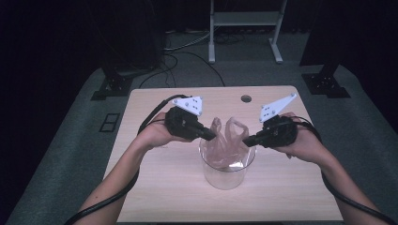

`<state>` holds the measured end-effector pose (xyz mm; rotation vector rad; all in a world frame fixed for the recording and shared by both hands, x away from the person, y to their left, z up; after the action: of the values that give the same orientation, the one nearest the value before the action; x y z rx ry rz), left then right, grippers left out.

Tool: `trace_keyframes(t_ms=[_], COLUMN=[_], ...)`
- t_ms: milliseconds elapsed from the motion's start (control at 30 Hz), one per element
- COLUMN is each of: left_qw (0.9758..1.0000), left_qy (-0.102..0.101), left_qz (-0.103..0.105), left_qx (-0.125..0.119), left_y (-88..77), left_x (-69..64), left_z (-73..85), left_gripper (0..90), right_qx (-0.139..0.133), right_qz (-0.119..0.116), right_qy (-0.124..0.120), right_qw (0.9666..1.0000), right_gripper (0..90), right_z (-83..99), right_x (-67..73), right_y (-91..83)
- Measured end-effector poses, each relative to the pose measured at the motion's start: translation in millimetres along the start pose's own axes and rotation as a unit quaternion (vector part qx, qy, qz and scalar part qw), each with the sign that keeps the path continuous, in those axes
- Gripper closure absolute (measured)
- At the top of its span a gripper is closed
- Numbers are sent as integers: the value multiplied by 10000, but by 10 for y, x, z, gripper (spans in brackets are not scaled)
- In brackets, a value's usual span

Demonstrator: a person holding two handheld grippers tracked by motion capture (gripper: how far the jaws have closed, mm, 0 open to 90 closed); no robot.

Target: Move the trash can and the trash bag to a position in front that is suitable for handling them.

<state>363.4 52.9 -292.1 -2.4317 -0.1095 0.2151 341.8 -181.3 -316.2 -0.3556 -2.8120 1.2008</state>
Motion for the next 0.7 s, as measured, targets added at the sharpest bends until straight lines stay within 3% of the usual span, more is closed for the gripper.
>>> trace_keyframes(t_ms=[133,467,567,700], left_qw=[9999,9971,9954,9944], left_qy=[-99,-598,-783,-957], left_qz=[-97,-363,-421,-397], left_qx=[-102,-303,-359,-221], left_y=[-83,-265,-237,-119], left_x=[61,218,285,369], left_z=[42,224,306,440], left_gripper=[875,868,866,875], right_qx=[28,169,223,338], right_qz=[114,345,338,316], right_qy=[147,406,463,543], right_qw=[9998,9984,9981,9974], right_gripper=[900,900,900,900], right_z=[115,339,402,473], right_x=[-55,-160,-173,-206], right_y=[-104,-283,-260,-180])
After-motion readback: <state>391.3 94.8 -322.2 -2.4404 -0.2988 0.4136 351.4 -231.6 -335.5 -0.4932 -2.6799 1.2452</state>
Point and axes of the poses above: each handheld gripper's, and its own axes: y roughly forward along the jaws, z roughly out of its underside, x roughly to its left, the point moved 4 cm from there along y, roughly forward along the jaws, and after that the axes turned 9 degrees about -y, right-handed, at the moved point
